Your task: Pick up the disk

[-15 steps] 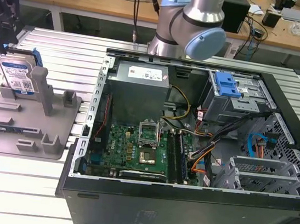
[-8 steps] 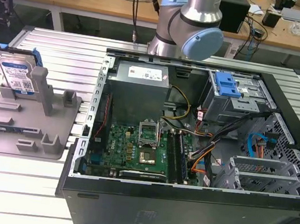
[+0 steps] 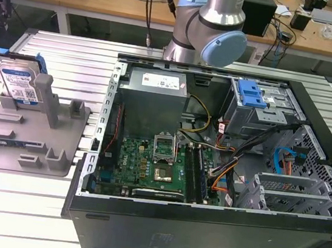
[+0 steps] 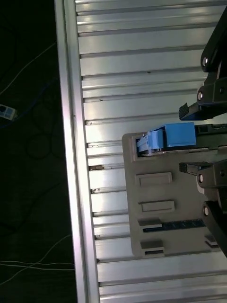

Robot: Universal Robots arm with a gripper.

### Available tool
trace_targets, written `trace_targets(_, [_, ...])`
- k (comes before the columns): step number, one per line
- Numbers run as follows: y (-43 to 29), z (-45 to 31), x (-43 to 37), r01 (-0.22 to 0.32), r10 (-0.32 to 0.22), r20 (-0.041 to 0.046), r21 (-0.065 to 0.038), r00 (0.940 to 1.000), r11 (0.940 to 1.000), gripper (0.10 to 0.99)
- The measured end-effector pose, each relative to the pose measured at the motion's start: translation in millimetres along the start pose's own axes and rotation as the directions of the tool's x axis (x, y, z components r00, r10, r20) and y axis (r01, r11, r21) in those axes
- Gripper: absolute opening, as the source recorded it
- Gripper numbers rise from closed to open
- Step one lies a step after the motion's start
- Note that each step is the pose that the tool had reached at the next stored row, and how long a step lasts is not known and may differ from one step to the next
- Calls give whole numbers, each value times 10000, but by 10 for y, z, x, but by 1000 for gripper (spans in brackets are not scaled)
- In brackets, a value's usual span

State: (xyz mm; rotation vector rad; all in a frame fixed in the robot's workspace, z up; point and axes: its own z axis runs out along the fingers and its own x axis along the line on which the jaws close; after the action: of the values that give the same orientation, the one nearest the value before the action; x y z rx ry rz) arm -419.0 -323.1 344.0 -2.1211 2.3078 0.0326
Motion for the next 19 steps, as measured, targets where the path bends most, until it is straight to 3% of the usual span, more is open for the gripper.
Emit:
trace_targets(5, [1, 15, -18, -1, 1, -1, -1, 10000, 10000, 482])
trace_targets(8, [2, 86, -42, 0, 0, 0, 0, 10000, 10000, 482])
trace_targets(19, [9, 215, -41, 38, -38, -23, -3, 10000, 10000, 482])
